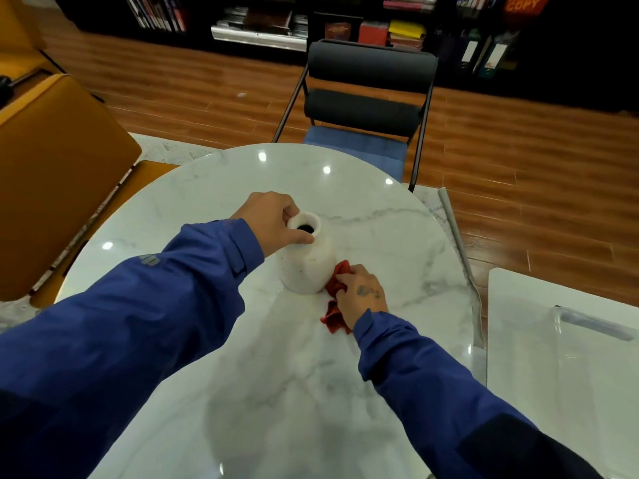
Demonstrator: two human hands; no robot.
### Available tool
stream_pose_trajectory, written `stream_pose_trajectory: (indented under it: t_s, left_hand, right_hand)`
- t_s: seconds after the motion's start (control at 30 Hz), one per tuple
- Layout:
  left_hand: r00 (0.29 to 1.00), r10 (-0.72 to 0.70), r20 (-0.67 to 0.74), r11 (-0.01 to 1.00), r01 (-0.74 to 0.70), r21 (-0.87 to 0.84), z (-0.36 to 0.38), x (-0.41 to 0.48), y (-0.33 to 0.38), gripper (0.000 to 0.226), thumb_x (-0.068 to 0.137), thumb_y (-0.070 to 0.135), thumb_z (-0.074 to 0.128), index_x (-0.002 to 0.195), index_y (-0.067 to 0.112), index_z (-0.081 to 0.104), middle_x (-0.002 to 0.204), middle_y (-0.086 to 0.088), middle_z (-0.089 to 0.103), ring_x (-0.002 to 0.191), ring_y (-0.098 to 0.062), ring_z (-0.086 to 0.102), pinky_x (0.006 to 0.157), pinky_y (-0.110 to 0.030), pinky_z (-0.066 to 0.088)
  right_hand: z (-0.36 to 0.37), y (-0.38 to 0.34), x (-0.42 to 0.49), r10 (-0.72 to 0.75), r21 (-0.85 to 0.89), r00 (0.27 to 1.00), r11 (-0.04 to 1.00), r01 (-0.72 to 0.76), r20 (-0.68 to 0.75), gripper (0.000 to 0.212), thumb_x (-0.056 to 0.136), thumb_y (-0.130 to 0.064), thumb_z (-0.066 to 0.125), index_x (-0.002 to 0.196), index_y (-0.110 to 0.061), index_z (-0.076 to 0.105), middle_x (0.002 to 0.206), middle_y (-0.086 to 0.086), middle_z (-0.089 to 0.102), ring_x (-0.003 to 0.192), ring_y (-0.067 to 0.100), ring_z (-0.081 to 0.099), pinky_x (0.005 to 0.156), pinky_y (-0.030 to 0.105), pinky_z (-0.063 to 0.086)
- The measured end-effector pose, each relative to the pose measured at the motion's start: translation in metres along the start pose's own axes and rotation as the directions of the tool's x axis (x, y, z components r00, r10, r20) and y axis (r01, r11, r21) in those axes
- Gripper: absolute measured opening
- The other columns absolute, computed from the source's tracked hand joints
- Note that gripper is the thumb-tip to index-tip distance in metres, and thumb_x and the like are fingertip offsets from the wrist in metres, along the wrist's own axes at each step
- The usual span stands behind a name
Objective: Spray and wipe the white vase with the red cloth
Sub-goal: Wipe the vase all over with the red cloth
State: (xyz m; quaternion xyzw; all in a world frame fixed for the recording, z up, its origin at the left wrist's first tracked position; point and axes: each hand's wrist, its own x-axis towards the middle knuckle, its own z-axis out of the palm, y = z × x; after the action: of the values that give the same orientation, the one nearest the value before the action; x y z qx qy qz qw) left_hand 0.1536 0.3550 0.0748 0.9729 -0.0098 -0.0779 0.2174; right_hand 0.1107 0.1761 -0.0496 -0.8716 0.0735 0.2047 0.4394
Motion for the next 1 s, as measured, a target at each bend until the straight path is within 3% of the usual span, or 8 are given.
stream_pose_trajectory:
  t_s: [0.13,0.27,0.4,0.53,0.6,0.67,0.83,1.0]
  left_hand:
    - [1.000,0.006,0.006,1.000,-0.006,0.007,0.002,0.002,0.000,0.051,0.068,0.047,0.078,0.105,0.015,0.066,0.097,-0.002,0.069,0.087,-0.019,0.063,0.076,-0.026,0.050]
    - [1.000,0.005,-0.002,1.000,-0.005,-0.003,0.002,0.001,0.000,0.050,0.068,0.047,0.078,0.106,0.016,0.065,0.096,-0.001,0.069,0.086,-0.017,0.062,0.074,-0.024,0.048]
    - [1.000,0.004,0.000,1.000,-0.004,0.000,0.004,0.000,-0.002,0.050,0.069,0.046,0.078,0.106,0.015,0.065,0.096,-0.001,0.069,0.085,-0.017,0.062,0.074,-0.024,0.047]
    - [1.000,0.007,-0.009,1.000,-0.007,-0.005,0.004,-0.001,-0.003,0.051,0.069,0.046,0.078,0.107,0.014,0.064,0.097,-0.003,0.069,0.087,-0.019,0.063,0.079,-0.028,0.052]
    - [1.000,0.010,-0.008,1.000,-0.010,-0.009,0.004,-0.001,-0.001,0.052,0.070,0.046,0.078,0.108,0.014,0.064,0.098,-0.004,0.069,0.087,-0.019,0.063,0.080,-0.029,0.052]
    - [1.000,0.010,-0.004,1.000,-0.010,-0.009,0.004,-0.002,-0.001,0.051,0.070,0.045,0.077,0.108,0.014,0.064,0.098,-0.003,0.068,0.088,-0.019,0.063,0.079,-0.028,0.052]
    - [1.000,-0.003,-0.002,1.000,0.003,0.001,0.002,-0.002,-0.001,0.050,0.070,0.046,0.077,0.107,0.014,0.064,0.098,-0.003,0.068,0.089,-0.019,0.062,0.079,-0.028,0.051]
    - [1.000,0.008,-0.008,1.000,-0.008,0.024,0.001,-0.004,0.004,0.052,0.069,0.046,0.078,0.106,0.012,0.064,0.097,-0.005,0.069,0.089,-0.021,0.064,0.085,-0.033,0.053]
  right_hand:
    - [0.005,0.014,-0.005,-0.153,-0.288,0.988,0.947,0.141,-0.020,0.025,0.089,-0.007,0.048,0.108,-0.014,0.063,0.111,0.004,0.059,0.089,0.020,0.064,0.069,0.033,0.058]
    - [-0.006,0.012,0.014,-0.184,-0.399,0.982,0.904,0.152,-0.043,0.029,0.090,-0.010,0.050,0.114,-0.013,0.068,0.121,0.002,0.059,0.101,0.022,0.056,0.077,0.011,0.036]
    - [-0.005,0.007,0.009,-0.101,-0.249,0.990,0.966,0.075,-0.094,0.029,0.091,-0.006,0.050,0.115,-0.013,0.065,0.113,0.003,0.065,0.092,0.016,0.063,0.066,0.005,0.034]
    - [0.000,0.014,-0.020,0.012,0.141,0.998,0.990,-0.020,0.054,0.029,0.090,0.000,0.046,0.103,-0.018,0.065,0.069,0.001,0.067,0.044,0.010,0.065,0.034,0.021,0.047]
    - [0.000,0.016,-0.017,-0.016,0.114,0.999,0.993,0.020,-0.033,0.030,0.088,-0.001,0.052,0.103,-0.020,0.071,0.081,-0.002,0.071,0.062,0.011,0.070,0.052,0.022,0.054]
    - [-0.004,0.013,-0.012,-0.077,0.069,0.978,0.993,0.092,-0.193,0.029,0.085,-0.001,0.059,0.102,-0.018,0.074,0.102,-0.001,0.071,0.093,0.014,0.066,0.074,0.005,0.042]
    - [-0.016,-0.011,-0.024,-0.241,0.323,0.902,0.875,0.362,-0.357,0.030,0.082,0.004,0.060,0.096,-0.018,0.075,0.105,-0.006,0.067,0.087,-0.014,0.059,0.059,-0.003,0.042]
    - [-0.006,-0.036,-0.035,-0.393,0.363,0.868,0.795,0.486,-0.304,0.033,0.077,0.001,0.065,0.087,-0.030,0.074,0.109,-0.017,0.059,0.094,-0.012,0.056,0.060,0.001,0.046]
